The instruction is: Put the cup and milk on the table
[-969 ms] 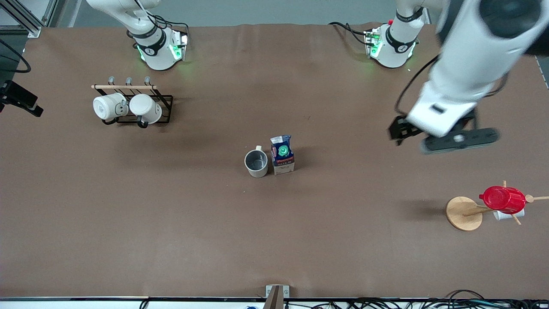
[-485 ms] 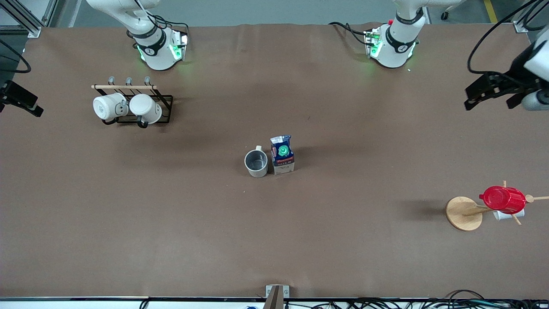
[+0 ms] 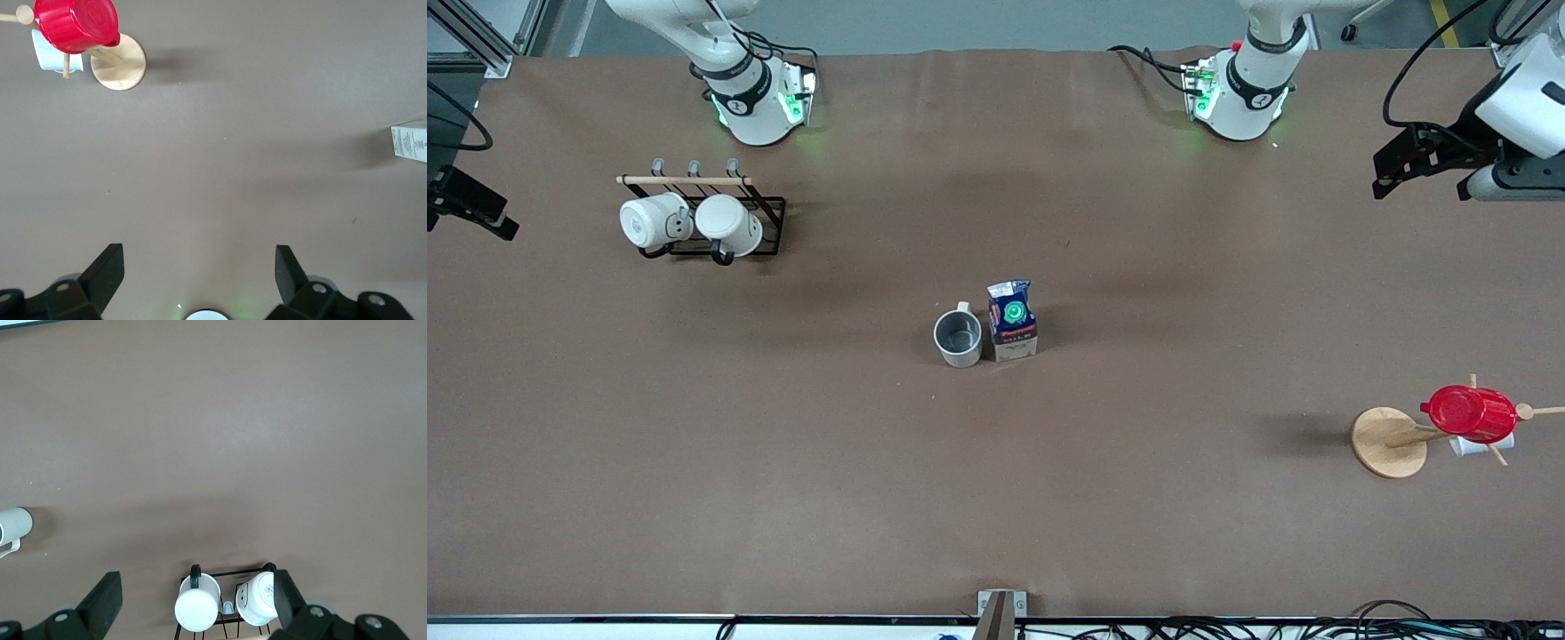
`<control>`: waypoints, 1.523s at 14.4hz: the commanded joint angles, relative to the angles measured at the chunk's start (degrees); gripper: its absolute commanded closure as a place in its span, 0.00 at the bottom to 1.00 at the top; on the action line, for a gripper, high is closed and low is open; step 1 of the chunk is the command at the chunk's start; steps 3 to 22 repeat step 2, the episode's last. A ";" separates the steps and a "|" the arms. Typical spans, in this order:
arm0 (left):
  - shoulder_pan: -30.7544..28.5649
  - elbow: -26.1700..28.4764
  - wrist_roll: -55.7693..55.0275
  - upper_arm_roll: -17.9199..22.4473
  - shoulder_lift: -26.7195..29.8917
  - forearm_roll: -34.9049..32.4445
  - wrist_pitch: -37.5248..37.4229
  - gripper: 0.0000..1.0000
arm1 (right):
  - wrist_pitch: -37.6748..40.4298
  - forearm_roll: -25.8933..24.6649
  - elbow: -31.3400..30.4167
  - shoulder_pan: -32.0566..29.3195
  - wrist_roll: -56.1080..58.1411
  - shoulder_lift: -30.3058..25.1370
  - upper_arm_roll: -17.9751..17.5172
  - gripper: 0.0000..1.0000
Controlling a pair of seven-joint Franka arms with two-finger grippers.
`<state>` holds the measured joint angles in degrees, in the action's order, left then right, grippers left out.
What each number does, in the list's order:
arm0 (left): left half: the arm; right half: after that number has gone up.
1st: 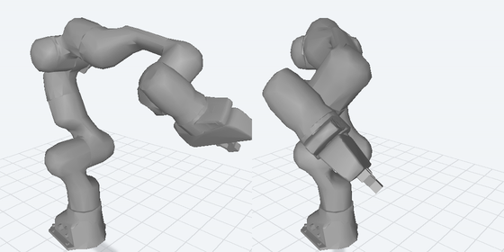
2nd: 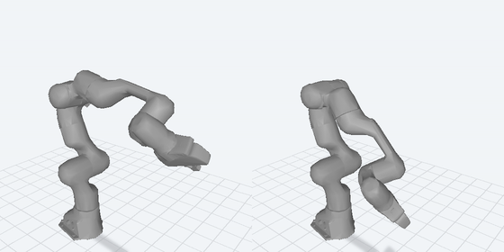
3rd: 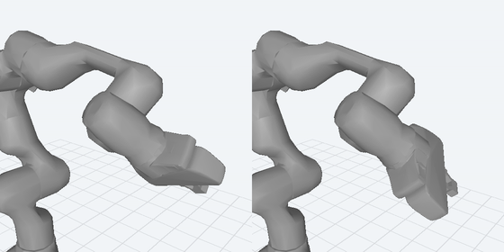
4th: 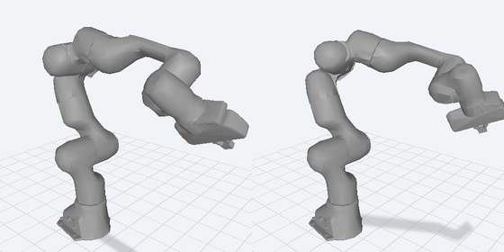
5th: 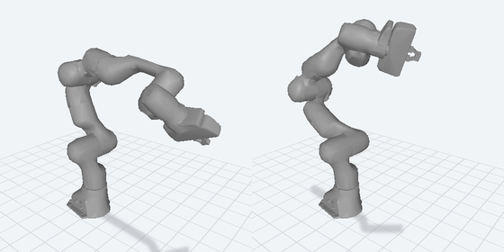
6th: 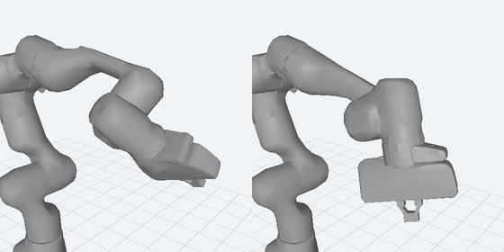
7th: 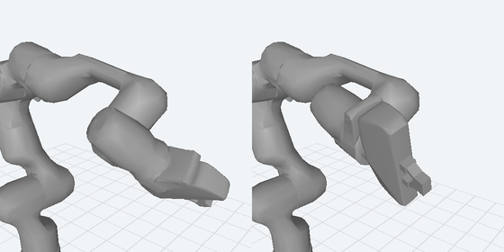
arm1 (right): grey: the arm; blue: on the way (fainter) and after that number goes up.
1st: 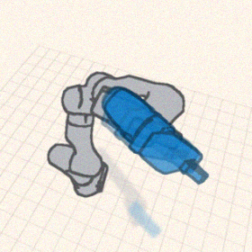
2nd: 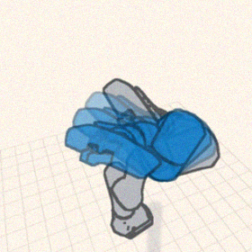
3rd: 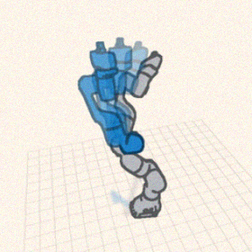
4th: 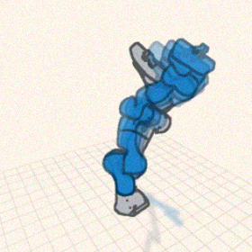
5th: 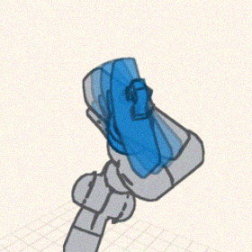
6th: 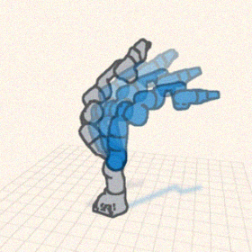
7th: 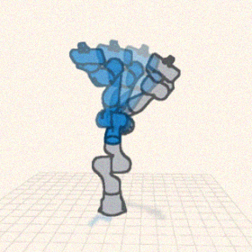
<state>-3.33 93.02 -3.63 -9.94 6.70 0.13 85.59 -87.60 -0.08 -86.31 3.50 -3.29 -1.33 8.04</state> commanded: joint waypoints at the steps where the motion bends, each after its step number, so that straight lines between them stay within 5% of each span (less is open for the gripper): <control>1: -0.53 1.29 0.46 -0.08 2.18 0.66 0.28 0.00 | 0.85 0.88 0.88 -1.13 -0.05 0.27 -0.83 0.00; 22: -0.45 0.33 0.46 0.18 2.00 0.66 0.27 0.00 | 0.85 0.88 0.88 -1.13 -0.05 0.27 -0.83 0.00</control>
